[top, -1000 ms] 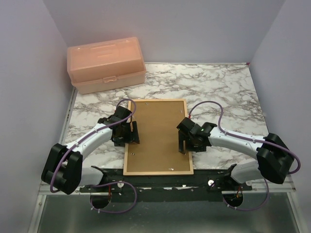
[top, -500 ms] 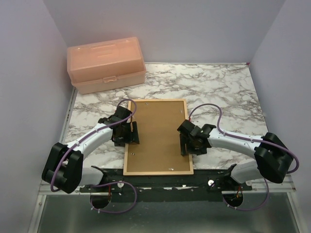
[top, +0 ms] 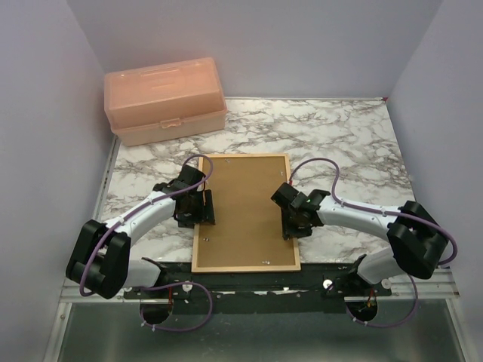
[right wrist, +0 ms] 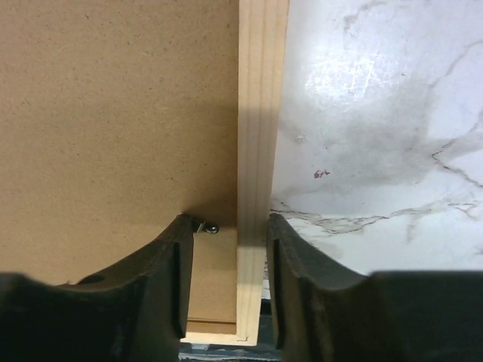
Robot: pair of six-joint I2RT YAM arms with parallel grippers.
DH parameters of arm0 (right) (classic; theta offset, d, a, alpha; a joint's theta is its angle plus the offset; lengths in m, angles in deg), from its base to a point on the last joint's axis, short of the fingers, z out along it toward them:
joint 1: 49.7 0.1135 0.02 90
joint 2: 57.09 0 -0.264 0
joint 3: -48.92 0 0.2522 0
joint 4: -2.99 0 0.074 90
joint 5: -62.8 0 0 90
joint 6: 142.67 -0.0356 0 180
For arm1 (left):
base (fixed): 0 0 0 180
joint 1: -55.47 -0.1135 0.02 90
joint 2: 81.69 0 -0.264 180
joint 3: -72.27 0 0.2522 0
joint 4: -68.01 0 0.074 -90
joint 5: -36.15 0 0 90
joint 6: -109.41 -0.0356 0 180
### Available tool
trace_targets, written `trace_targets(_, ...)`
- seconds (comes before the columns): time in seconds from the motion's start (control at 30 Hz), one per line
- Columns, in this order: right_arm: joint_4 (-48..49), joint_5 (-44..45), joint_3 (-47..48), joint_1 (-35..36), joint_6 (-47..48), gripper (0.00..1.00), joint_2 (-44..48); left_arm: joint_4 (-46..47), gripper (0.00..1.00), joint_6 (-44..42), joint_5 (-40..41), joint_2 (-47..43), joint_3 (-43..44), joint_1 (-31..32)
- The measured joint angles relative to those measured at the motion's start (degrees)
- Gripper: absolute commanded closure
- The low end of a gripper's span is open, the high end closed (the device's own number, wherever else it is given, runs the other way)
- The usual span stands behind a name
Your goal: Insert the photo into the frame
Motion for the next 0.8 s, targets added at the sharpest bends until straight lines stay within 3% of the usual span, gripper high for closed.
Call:
trace_targets(0.13, -0.57, 0.5, 0.33, -0.15, -0.9, 0.77, -0.24, 0.02, 0.31, -0.39, 0.07, 0.17, -0.11, -0.04)
trace_targets(0.3, -0.74, 0.72, 0.39, -0.15, -1.25, 0.79, -0.28, 0.07, 0.32, -0.57, 0.07, 0.37, -0.11, -0.04)
trace_targets(0.37, -0.79, 0.92, 0.39, -0.15, -1.49, 0.73, -0.2, 0.15, 0.32, -0.59, 0.07, 0.48, -0.15, -0.04)
trace_targets(0.47, -0.76, 1.57, 0.39, -0.11, -1.92, 0.46, -0.13, 0.24, 0.32, -0.59, 0.04, 0.72, -0.2, -0.04)
trace_targets(0.57, -0.63, 2.64, 0.48, -0.02, -2.29, 0.43, -0.09, 0.31, 0.33, -0.59, 0.02, 0.94, -0.22, -0.04)
trace_targets(0.73, -0.52, 3.69, 0.52, 0.17, -2.32, 0.52, -0.09, 0.31, 0.34, -0.57, 0.02, 1.05, -0.22, -0.04)
trace_targets(0.8, -0.33, 4.15, 0.57, 0.33, -2.29, 0.62, -0.13, 0.42, 0.34, -0.57, -0.02, 1.16, -0.22, -0.02)
